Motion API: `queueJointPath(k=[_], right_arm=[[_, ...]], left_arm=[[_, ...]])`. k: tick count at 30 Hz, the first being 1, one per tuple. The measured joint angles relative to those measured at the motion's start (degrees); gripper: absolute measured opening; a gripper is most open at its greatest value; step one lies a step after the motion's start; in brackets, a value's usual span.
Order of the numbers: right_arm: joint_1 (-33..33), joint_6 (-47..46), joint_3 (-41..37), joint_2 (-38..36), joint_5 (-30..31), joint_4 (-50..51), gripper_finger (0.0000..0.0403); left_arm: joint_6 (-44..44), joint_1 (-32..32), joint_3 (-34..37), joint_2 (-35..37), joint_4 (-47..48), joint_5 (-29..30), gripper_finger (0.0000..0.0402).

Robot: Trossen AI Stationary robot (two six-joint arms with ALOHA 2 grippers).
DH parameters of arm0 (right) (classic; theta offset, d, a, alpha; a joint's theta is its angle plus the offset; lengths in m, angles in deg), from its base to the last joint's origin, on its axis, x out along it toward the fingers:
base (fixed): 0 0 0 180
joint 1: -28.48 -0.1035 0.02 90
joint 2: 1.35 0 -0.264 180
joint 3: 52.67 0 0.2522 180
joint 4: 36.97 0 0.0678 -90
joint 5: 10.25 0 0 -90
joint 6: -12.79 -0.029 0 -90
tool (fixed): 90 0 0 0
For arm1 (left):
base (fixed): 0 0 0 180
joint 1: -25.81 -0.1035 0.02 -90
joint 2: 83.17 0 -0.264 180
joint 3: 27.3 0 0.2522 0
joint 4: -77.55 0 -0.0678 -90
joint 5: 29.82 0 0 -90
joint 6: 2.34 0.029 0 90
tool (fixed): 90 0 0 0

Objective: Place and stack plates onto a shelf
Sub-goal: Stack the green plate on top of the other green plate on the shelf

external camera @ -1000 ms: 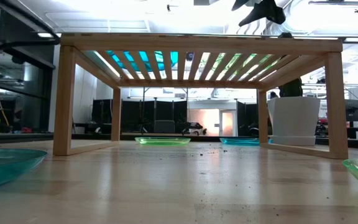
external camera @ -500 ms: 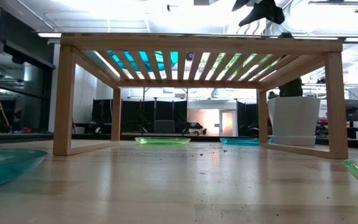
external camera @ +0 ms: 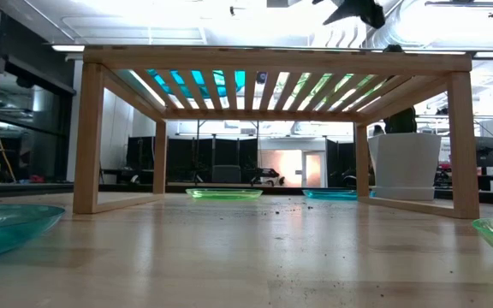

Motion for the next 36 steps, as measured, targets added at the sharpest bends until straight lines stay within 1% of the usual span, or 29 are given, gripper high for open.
queueJointPath(k=[2,4,8,11,13,16,22,25,30,36], right_arm=[[0.0,0.2,0.5,-1.2,0.0,-0.2,0.0183],[0.0,1.3,2.2,-2.6,0.4,0.2,0.0183],[0.0,3.4,7.0,-5.9,3.0,1.9,0.0183],[0.0,4.1,10.1,-7.7,5.2,4.4,0.0183],[0.0,4.1,11.5,-8.5,6.6,6.3,0.0183],[0.0,4.1,12.0,-9.6,8.1,8.5,0.0183],[0.0,3.9,11.7,-10.2,8.3,11.0,0.0183],[0.0,3.9,11.6,-10.0,8.3,11.2,0.0183],[0.0,4.1,11.6,-10.0,8.3,11.2,0.0183],[0.0,4.5,11.6,-10.0,8.4,11.2,0.0183]], left_arm=[[2.7,-3.4,-0.2,-5.2,-2.0,-4.5,0.0000],[4.7,-6.1,-0.2,-10.4,-6.3,-9.2,0.0000],[5.0,-10.9,-0.2,-19.8,-16.1,-18.7,0.0000],[3.5,-13.8,-1.5,-25.2,-22.0,-22.0,0.0000],[3.2,-15.6,-3.0,-28.3,-25.3,-22.5,0.0000],[2.2,-17.4,-5.4,-32.3,-27.2,-22.5,0.0000],[2.1,-18.3,-9.7,-38.2,-27.5,-22.5,0.0000],[2.3,-18.2,-10.4,-39.1,-27.6,-22.7,0.0000],[5.9,-18.0,-10.6,-38.8,-27.3,-22.8,0.0003],[8.2,-17.9,-10.6,-38.4,-25.8,-22.3,0.0031]])
